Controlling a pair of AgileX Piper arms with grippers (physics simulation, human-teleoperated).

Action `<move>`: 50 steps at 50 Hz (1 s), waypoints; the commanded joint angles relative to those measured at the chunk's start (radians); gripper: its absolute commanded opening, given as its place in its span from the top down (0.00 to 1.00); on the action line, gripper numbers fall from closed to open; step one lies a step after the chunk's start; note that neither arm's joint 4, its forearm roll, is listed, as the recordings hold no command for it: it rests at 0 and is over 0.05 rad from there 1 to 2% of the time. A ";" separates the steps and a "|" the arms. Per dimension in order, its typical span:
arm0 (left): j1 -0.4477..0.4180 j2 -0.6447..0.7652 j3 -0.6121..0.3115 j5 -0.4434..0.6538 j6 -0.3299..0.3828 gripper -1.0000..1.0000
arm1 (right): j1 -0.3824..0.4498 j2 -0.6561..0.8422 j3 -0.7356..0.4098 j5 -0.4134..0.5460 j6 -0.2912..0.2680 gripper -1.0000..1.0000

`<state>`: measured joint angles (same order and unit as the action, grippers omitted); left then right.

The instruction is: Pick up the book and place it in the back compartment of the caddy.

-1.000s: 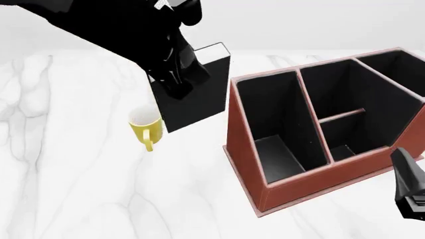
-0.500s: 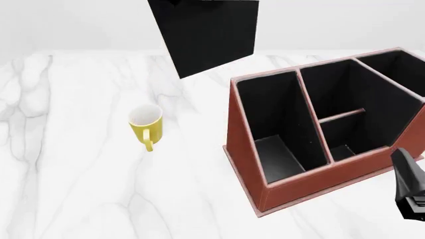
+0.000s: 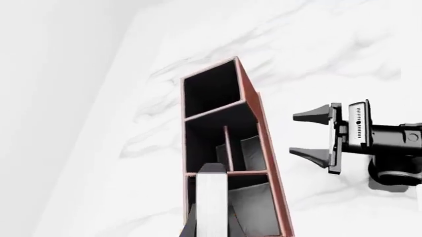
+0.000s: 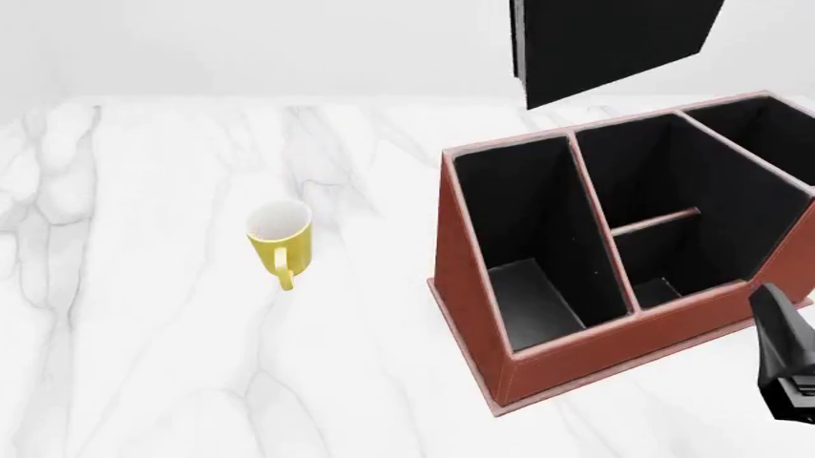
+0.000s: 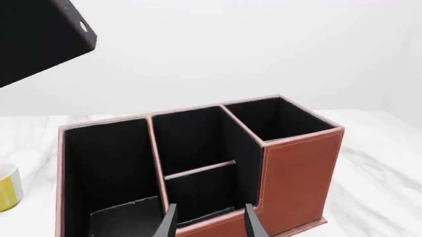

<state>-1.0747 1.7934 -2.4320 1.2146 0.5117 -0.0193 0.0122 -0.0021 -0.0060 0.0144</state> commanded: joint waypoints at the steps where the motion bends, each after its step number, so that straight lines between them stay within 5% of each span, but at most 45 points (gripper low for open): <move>1: -0.046 0.145 -0.092 -0.099 -0.029 1.00 | 0.000 0.007 0.000 -0.006 0.004 0.00; 6: -0.038 0.143 0.019 -0.233 -0.023 1.00 | 0.001 0.010 0.000 -0.008 0.006 0.00; 14: -0.038 0.196 0.002 -0.327 -0.086 1.00 | 0.002 0.019 0.001 -0.013 0.012 0.00; 17: -0.044 0.176 0.122 -0.411 -0.077 1.00 | 0.002 0.019 0.001 -0.013 0.013 0.00; 23: -0.053 0.184 0.179 -0.457 -0.095 1.00 | 0.004 0.011 0.001 -0.006 0.012 0.00; 50: -0.082 0.323 0.171 -0.526 -0.148 1.00 | 0.004 0.041 0.001 -0.030 0.022 0.00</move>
<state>-1.1487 2.0824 -2.2549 0.7264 0.3660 -0.0142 0.0406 -0.0009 -0.0263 0.0340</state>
